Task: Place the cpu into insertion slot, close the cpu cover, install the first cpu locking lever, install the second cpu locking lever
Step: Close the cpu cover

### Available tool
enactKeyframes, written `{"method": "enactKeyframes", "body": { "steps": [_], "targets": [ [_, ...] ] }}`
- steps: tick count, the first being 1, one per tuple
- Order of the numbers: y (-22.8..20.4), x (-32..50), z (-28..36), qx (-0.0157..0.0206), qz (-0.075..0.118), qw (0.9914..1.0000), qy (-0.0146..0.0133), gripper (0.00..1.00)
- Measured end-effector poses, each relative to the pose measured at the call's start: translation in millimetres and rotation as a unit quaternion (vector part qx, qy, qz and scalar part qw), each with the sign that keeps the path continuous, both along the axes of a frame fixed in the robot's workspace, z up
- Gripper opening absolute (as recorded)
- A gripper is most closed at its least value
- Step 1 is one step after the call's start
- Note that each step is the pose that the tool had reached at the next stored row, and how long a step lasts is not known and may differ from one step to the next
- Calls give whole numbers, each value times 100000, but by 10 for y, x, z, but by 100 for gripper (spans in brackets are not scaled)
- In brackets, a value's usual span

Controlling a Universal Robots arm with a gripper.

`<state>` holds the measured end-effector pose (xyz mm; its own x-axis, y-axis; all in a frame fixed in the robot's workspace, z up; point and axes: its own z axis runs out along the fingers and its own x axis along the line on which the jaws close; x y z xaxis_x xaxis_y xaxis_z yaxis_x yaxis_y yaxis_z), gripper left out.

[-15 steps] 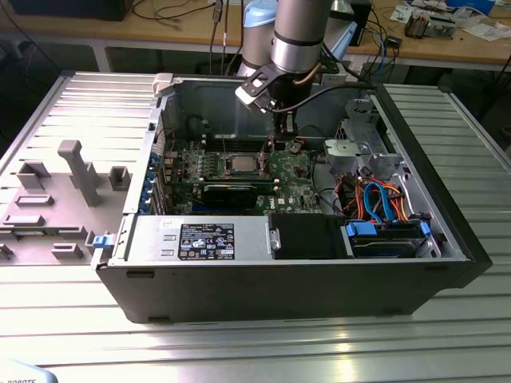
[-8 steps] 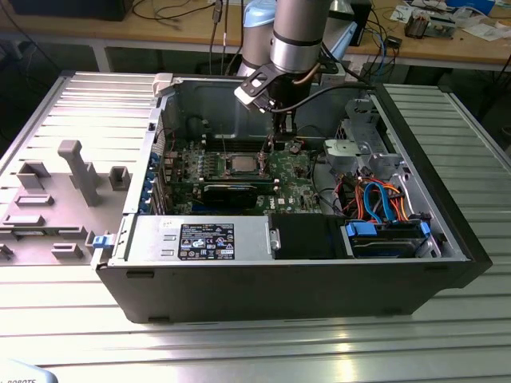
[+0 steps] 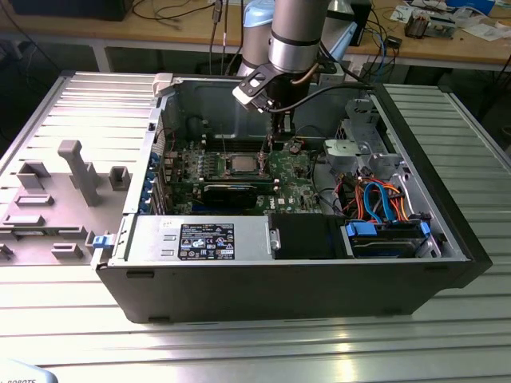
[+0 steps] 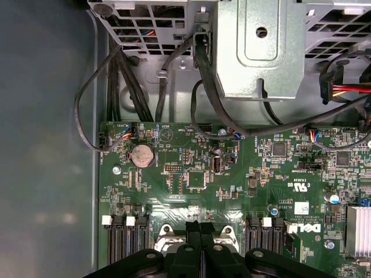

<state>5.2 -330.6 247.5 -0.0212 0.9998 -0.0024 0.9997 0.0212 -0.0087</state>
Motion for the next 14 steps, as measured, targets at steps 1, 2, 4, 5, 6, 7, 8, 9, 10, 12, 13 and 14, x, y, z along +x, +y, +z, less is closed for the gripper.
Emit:
{"method": "enactKeyframes", "body": {
  "steps": [1,2,4,5,6,7,8,9,10,12,13,14],
  "targets": [
    [0,-1,0,-2,6,100000,5,11],
    [0,-3,0,-3,9,100000,0,11],
    [0,-6,0,-2,6,100000,1,11],
    [0,-7,0,0,6,100000,1,11],
    [0,-9,0,-2,8,100000,3,11],
    [0,-27,0,-2,0,100000,1,11],
    [0,-48,0,-3,5,100000,3,11],
    [0,-57,0,-3,5,100000,2,11],
    [0,-67,0,-1,3,100000,2,11],
    [0,-84,0,-3,5,100000,4,11],
    [0,-86,0,-3,6,100000,2,11],
    [0,-89,0,-2,8,100000,2,11]
  ]
}}
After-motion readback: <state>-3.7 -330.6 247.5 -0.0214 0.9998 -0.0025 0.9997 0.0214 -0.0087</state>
